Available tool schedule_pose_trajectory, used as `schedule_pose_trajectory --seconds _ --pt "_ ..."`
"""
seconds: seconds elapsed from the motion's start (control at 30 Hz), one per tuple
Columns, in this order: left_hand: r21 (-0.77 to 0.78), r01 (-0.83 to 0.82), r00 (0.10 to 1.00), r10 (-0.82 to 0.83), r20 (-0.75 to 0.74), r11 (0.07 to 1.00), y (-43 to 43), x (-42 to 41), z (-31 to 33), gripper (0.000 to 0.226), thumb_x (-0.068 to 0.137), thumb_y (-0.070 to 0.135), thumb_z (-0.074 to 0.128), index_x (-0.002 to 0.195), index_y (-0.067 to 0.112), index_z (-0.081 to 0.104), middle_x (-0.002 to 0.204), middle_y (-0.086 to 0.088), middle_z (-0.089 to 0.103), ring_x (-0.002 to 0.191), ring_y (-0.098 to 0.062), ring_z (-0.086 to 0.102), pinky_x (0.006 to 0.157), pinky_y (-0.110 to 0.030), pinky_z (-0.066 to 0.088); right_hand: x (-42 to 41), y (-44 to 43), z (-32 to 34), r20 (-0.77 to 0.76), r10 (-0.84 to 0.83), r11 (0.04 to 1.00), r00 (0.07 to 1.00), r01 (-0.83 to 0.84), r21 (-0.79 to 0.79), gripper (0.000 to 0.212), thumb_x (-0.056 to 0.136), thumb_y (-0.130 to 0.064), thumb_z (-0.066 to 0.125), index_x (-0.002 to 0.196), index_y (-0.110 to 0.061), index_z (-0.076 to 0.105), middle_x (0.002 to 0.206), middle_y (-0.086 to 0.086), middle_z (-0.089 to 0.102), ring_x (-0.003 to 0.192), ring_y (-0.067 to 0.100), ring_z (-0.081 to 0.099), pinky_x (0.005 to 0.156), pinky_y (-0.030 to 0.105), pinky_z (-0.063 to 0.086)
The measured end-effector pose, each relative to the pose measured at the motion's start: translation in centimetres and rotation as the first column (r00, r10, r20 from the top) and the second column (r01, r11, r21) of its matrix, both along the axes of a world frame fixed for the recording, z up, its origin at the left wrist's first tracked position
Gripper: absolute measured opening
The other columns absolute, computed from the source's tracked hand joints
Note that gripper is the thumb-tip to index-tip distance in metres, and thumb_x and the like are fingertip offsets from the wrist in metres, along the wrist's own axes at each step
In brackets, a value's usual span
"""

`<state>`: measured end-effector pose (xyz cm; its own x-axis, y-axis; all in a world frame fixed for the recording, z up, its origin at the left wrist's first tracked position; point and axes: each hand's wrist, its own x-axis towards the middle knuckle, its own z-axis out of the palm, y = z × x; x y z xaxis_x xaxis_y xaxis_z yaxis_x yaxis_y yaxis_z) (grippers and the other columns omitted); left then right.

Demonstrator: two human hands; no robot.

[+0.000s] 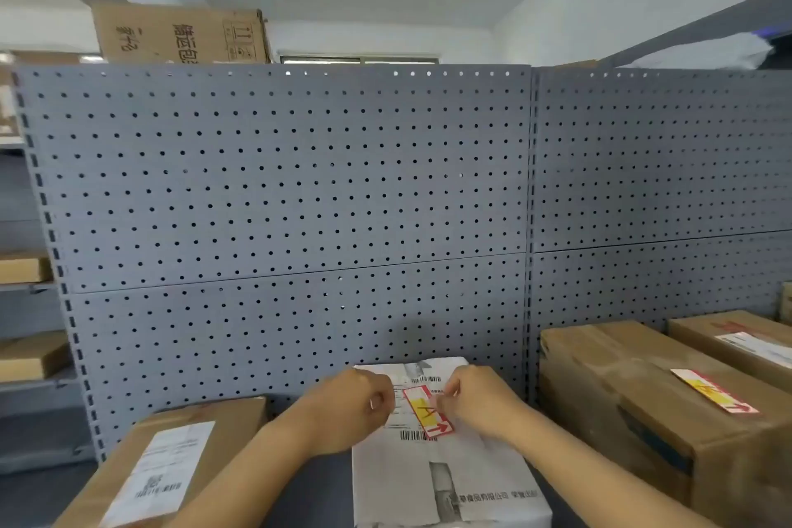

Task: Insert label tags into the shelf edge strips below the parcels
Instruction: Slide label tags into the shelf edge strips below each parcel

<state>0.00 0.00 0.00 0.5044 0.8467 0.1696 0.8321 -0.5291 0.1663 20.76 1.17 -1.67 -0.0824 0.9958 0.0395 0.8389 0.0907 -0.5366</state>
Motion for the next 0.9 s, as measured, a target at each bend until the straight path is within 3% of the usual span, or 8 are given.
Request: schedule_pose_trajectory --seconds 0.07,0.13,0.23,0.33,0.47,0.57,0.77,0.9 --pt "-0.007 -0.007 1.0 0.007 -0.024 1.0 0.8 0.2 -0.1 0.022 0.093 0.035 0.04 0.097 0.026 0.061 0.103 0.009 0.064 0.087 -0.012 0.06 0.077 -0.032 0.053 -0.2 1.1 -0.4 0.096 -0.035 0.999 0.995 0.038 -0.028 0.037 0.082 -0.049 0.061 0.067 -0.016 0.061 0.066 -0.002 0.061 0.062 0.015 0.058 0.055 0.027 0.045" --pt "-0.006 0.007 0.998 -0.008 -0.057 1.0 1.6 0.1 0.0 0.023 0.094 0.032 0.04 0.098 0.022 0.06 0.105 0.007 0.064 0.087 -0.012 0.059 0.076 -0.032 0.053 -0.6 1.7 -0.6 0.159 -0.034 0.996 0.987 0.047 -0.075 0.038 0.08 -0.054 0.061 0.067 -0.019 0.055 0.065 -0.004 0.054 0.058 0.012 0.051 0.05 0.024 0.036" --pt "-0.005 0.014 0.997 -0.014 -0.078 1.0 3.0 -0.4 0.5 0.02 0.093 0.03 0.043 0.096 0.022 0.06 0.101 0.006 0.062 0.086 -0.014 0.058 0.076 -0.033 0.052 -1.3 2.4 -0.7 0.17 -0.045 0.987 0.984 0.07 -0.145 0.038 0.077 -0.053 0.065 0.092 -0.018 0.064 0.083 -0.003 0.06 0.079 0.013 0.059 0.063 0.023 0.044" --pt "0.002 0.037 0.995 -0.036 -0.09 0.999 3.7 -0.2 0.8 0.019 0.093 0.031 0.043 0.095 0.022 0.06 0.101 0.006 0.062 0.088 -0.014 0.058 0.078 -0.033 0.052 -1.7 2.9 -0.6 0.188 -0.019 0.98 0.982 0.056 -0.192 0.031 0.076 -0.045 0.069 0.087 -0.018 0.062 0.086 -0.002 0.061 0.082 0.014 0.06 0.068 0.024 0.046" --pt "0.004 0.066 0.996 -0.066 -0.068 0.998 3.8 0.0 0.7 0.02 0.092 0.031 0.043 0.095 0.024 0.061 0.1 0.008 0.063 0.088 -0.013 0.058 0.08 -0.034 0.052 -1.8 3.5 -0.1 0.092 -0.034 0.955 0.995 0.059 -0.292 0.023 0.075 -0.031 0.076 0.082 -0.017 0.059 0.093 -0.001 0.064 0.084 0.012 0.059 0.075 0.024 0.049" --pt "0.012 0.078 0.994 -0.076 -0.081 0.997 3.7 -0.5 0.5 0.02 0.093 0.031 0.044 0.097 0.022 0.062 0.102 0.006 0.064 0.088 -0.015 0.059 0.079 -0.035 0.052 -1.9 3.9 0.4 0.076 -0.075 0.928 0.994 0.098 -0.359 0.034 0.071 -0.027 0.079 0.093 -0.015 0.057 0.103 0.001 0.064 0.096 0.017 0.062 0.087 0.03 0.053" --pt "-0.019 0.065 0.994 -0.066 -0.088 0.998 3.8 -1.8 0.2 0.023 0.094 0.035 0.042 0.101 0.024 0.061 0.106 0.004 0.062 0.09 -0.016 0.058 0.082 -0.036 0.052 -2.0 4.0 0.5 0.098 -0.098 0.928 0.99 0.127 -0.35 0.057 0.068 -0.025 0.083 0.118 -0.012 0.058 0.115 0.003 0.063 0.103 0.019 0.061 0.094 0.034 0.051" --pt "-0.014 0.08 0.993 -0.081 -0.09 0.997 3.8 -1.8 0.1 0.022 0.094 0.036 0.042 0.097 0.023 0.06 0.106 0.004 0.063 0.089 -0.017 0.059 0.079 -0.038 0.053 -1.6 3.3 1.1 0.02 -0.066 0.933 0.998 0.069 -0.354 0.046 0.074 -0.014 0.078 0.117 -0.017 0.064 0.12 0.001 0.063 0.099 0.014 0.064 0.09 0.028 0.053"
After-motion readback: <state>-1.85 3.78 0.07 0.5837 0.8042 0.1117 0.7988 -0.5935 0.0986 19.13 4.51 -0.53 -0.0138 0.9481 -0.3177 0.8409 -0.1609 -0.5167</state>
